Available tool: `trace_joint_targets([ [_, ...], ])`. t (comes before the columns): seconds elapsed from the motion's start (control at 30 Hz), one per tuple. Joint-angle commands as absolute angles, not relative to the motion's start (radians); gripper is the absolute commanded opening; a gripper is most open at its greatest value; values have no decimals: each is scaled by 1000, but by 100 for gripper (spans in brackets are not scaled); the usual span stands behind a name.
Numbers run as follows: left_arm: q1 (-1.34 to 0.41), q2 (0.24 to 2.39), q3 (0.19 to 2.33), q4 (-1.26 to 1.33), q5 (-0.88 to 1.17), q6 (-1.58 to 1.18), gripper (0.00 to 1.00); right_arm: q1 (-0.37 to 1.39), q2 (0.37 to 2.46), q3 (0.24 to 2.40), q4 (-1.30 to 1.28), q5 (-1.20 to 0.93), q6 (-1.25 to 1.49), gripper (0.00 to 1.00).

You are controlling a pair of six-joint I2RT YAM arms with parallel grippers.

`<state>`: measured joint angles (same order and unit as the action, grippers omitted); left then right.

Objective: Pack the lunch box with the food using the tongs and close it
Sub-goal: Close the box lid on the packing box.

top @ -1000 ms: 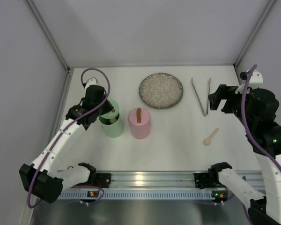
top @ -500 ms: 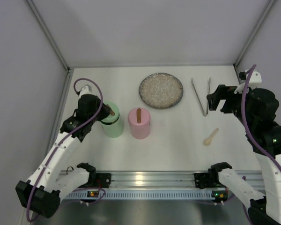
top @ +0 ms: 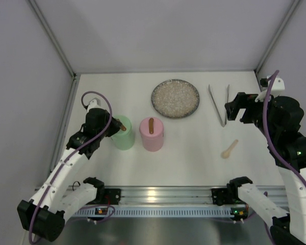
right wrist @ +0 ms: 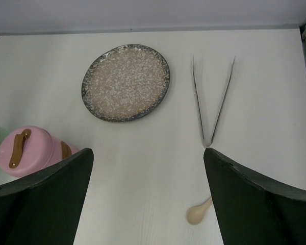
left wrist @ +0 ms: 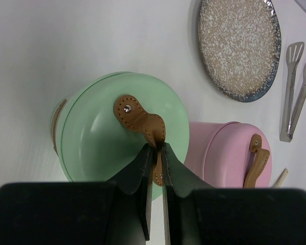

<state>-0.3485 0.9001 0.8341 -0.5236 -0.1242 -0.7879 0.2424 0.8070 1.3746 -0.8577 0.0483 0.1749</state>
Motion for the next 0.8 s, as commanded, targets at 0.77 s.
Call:
trace_joint_targets([
  [0.77,-293,888,847,-453,-153,-827,16,258,825,1424,-804,6,175,90],
])
